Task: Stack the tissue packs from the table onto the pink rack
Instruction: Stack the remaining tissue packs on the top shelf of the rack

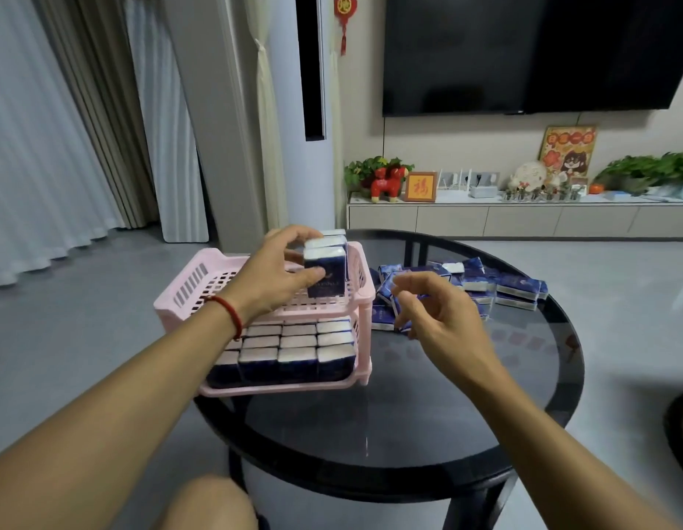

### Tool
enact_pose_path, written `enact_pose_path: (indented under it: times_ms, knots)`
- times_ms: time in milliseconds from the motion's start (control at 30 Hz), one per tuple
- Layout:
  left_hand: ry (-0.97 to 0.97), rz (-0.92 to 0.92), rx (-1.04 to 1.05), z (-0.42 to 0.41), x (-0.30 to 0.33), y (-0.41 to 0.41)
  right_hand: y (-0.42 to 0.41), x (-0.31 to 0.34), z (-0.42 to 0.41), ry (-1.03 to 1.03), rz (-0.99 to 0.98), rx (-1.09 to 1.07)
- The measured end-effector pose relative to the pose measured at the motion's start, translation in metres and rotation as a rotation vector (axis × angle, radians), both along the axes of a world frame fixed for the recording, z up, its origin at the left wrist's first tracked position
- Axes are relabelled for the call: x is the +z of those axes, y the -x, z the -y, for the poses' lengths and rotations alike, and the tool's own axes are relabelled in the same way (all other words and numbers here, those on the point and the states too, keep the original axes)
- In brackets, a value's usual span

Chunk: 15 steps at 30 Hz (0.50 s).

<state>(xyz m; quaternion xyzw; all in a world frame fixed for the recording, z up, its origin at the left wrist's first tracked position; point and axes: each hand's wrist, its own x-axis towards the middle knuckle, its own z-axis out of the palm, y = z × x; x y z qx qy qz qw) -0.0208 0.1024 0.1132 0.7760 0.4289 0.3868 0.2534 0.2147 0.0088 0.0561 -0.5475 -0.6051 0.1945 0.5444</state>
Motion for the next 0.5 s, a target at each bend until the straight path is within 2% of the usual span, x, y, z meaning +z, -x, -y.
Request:
enact_pose_path:
  times_ms: [167, 500]
  knots:
    - [-0.011, -0.031, 0.026, -0.01, -0.008, -0.009, -0.006, -0.007, -0.011, 0.044, 0.005, -0.044]
    - [-0.036, -0.283, 0.061, -0.019, -0.007, -0.014, -0.012, -0.016, -0.018, 0.089, 0.022, -0.076]
